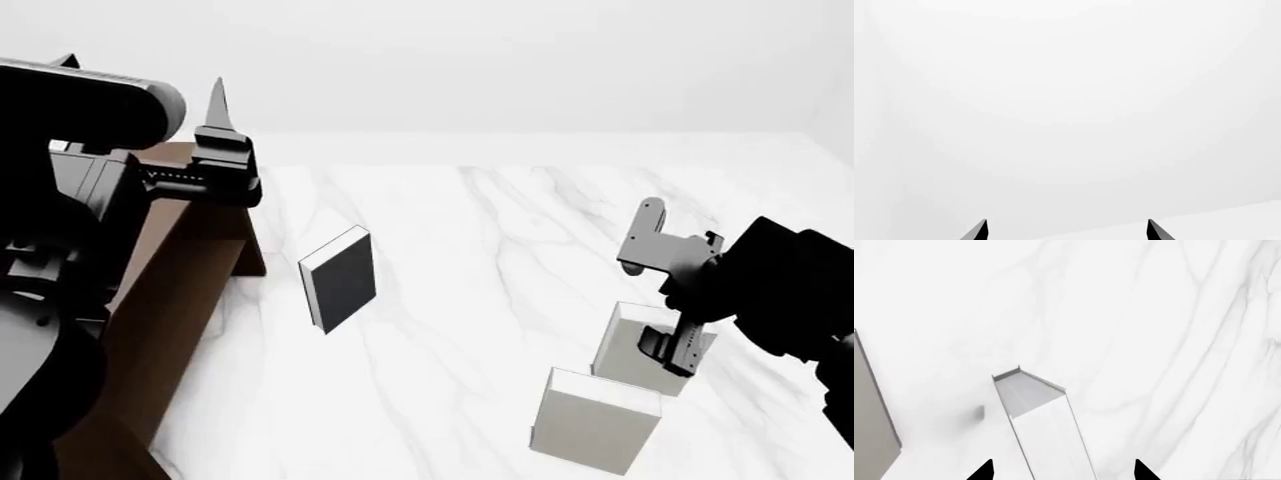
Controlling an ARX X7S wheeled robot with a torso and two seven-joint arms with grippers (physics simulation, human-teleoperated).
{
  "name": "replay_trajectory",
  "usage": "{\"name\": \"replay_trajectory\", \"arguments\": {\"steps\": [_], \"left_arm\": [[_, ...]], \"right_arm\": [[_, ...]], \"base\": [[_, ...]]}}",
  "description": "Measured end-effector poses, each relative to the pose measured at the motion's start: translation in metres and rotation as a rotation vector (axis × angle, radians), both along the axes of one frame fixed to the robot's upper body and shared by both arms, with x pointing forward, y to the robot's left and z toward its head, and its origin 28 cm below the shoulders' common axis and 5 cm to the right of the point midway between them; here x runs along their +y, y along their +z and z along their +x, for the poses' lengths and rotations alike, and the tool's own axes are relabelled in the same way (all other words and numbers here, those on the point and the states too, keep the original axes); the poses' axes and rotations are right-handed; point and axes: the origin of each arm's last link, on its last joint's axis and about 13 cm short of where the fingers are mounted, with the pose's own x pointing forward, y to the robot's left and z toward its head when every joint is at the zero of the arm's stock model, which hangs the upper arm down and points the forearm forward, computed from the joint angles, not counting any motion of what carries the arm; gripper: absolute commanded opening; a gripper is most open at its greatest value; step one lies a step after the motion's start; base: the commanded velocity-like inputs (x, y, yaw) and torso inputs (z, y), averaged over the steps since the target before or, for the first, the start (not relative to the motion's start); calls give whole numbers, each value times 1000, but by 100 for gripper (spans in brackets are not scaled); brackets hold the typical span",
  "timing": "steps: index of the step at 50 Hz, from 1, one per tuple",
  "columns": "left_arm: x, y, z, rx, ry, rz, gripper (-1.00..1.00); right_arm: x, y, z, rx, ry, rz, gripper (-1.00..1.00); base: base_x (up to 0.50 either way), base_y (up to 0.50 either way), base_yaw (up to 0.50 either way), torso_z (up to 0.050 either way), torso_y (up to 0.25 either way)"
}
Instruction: Pick up the book on the right and place it under the cabinet shelf.
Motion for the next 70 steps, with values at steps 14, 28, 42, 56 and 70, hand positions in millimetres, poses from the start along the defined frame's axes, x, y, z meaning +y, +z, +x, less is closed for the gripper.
{"name": "replay_trajectory", "arguments": {"steps": [14,28,42,56,70], "left_arm": [[-1,1,1,-1,-6,5,100],[-1,1,1,-1,-11,8,100],[-2,1,2,1,-17,11,100],[-3,0,2,3,-23,14,100],[-3,0,1,4,-24,14,100]], "right_arm": [[-2,-8,-1,9,-12,-2,100],[-3,-15,0,16,-22,-8,100],[-4,-22,1,23,-27,-14,100],[-5,-29,0,32,-32,-18,100],[-5,-26,-1,7,-30,-29,-100]], "base": [[0,0,0,0,0],[0,0,0,0,0],[0,0,0,0,0],[0,0,0,0,0],[0,0,0,0,0]]}}
